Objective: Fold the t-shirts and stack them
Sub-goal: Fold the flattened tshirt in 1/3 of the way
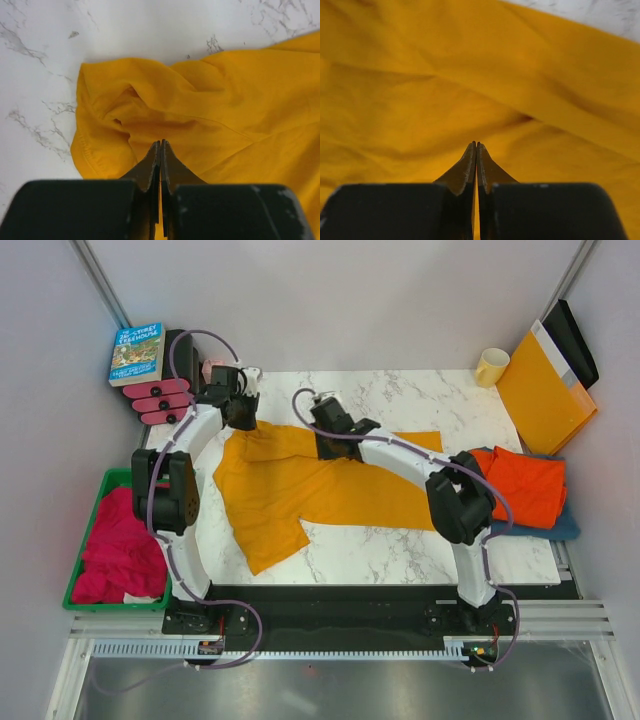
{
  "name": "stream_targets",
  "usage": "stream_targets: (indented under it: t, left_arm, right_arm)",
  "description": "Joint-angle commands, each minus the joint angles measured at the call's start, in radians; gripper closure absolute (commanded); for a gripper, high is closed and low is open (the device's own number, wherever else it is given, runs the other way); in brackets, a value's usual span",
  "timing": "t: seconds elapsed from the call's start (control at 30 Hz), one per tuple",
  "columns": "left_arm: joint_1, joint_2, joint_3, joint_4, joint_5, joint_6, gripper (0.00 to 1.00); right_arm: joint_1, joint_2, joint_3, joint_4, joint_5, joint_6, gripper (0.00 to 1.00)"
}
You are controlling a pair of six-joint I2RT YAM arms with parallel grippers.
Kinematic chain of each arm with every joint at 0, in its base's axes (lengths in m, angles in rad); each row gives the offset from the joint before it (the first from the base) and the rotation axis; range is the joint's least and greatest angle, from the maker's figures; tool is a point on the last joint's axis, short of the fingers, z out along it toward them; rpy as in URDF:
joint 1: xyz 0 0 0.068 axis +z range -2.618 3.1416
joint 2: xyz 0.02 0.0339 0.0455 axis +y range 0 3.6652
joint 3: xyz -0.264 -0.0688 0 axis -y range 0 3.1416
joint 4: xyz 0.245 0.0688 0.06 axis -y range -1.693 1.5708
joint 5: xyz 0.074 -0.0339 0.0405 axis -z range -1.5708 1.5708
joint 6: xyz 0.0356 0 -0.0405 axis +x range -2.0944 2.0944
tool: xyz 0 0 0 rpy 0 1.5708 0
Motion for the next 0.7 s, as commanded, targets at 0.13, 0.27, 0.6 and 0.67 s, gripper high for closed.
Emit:
stream_targets:
  t: [0.13,0.27,0.6,0.67]
  left_arm:
    - [0.003,0.124,0.078,0.005,0.008,0.046,0.98]
    - [0.003,0.162,0.092,0.002,-0.006,0.051,0.98]
    - [0.032,0.236,0.107,-0.011,-0.028,0.074,0.98]
    - [0.033,0.251,0.116,-0.028,-0.035,0.093,0.98]
  right_arm:
    - [0.179,0.069,0.142,-0.020,0.060,0.017,0.94]
    - [0.222,0.147,0.256,-0.044,0.056,0.036,0.92]
    - [0.239,0.405,0.521,-0.086,0.004,0.082,0.92]
    - [0.239,0.431,0.550,-0.086,0.020,0.085,0.93]
